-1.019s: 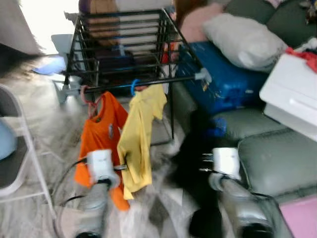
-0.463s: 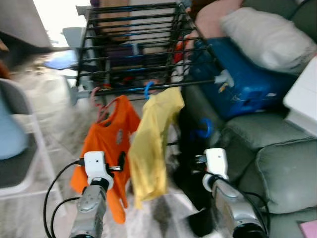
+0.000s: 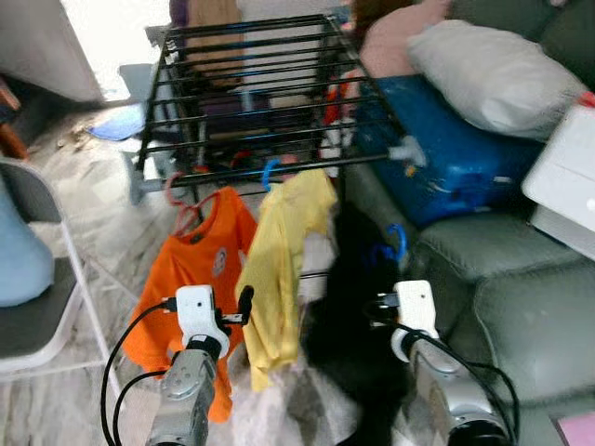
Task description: Hang hanger
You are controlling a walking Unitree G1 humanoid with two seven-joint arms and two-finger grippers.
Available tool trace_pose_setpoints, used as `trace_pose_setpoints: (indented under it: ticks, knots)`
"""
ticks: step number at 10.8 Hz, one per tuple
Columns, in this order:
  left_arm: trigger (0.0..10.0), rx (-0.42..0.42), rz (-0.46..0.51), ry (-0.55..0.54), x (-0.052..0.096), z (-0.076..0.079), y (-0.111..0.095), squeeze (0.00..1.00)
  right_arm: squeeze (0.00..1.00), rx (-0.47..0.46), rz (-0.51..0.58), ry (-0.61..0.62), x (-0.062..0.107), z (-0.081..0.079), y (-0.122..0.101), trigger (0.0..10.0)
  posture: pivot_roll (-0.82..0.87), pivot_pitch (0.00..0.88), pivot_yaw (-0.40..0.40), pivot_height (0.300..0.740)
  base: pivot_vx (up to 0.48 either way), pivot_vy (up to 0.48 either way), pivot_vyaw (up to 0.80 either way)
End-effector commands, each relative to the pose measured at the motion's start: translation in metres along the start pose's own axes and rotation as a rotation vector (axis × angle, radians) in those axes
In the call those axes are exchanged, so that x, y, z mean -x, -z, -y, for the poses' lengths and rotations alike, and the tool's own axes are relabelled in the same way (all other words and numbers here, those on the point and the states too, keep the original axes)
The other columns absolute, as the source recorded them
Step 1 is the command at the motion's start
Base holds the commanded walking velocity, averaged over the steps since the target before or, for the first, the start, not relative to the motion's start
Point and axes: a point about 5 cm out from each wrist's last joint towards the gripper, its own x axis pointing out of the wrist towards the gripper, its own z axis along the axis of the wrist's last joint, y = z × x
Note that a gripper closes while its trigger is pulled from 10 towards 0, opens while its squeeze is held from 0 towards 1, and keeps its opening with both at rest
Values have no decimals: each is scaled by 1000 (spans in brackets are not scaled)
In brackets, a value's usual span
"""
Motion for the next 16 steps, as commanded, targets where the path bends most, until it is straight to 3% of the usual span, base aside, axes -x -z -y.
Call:
trace_pose_setpoints:
  ticks: [1,4,6,10,13,16]
  knots:
    - [10000,-12,21,-10,-3,-4,-8,0,0,-13,79,-3,-4,-1,-22,10000,-132,0,57,740,364,0,0]
    - [10000,-19,12,10,1,-5,-6,0,0,85,142,7,-3,3,-33,10000,-128,0,70,740,384,0,0]
    - [10000,-6,2,6,1,-3,-4,0,0,101,213,73,-4,12,-47,10000,-130,0,72,740,375,0,0]
    - [10000,12,-19,6,2,-2,-1,0,0,142,264,89,-3,10,-57,10000,-134,0,68,740,88,0,0]
    - [10000,19,-32,22,2,0,1,0,0,106,258,96,-9,11,-71,10000,-128,0,68,740,0,0,0]
    - [10000,40,-58,18,1,0,3,0,0,47,217,148,-19,25,-94,10000,-124,0,70,740,0,0,0]
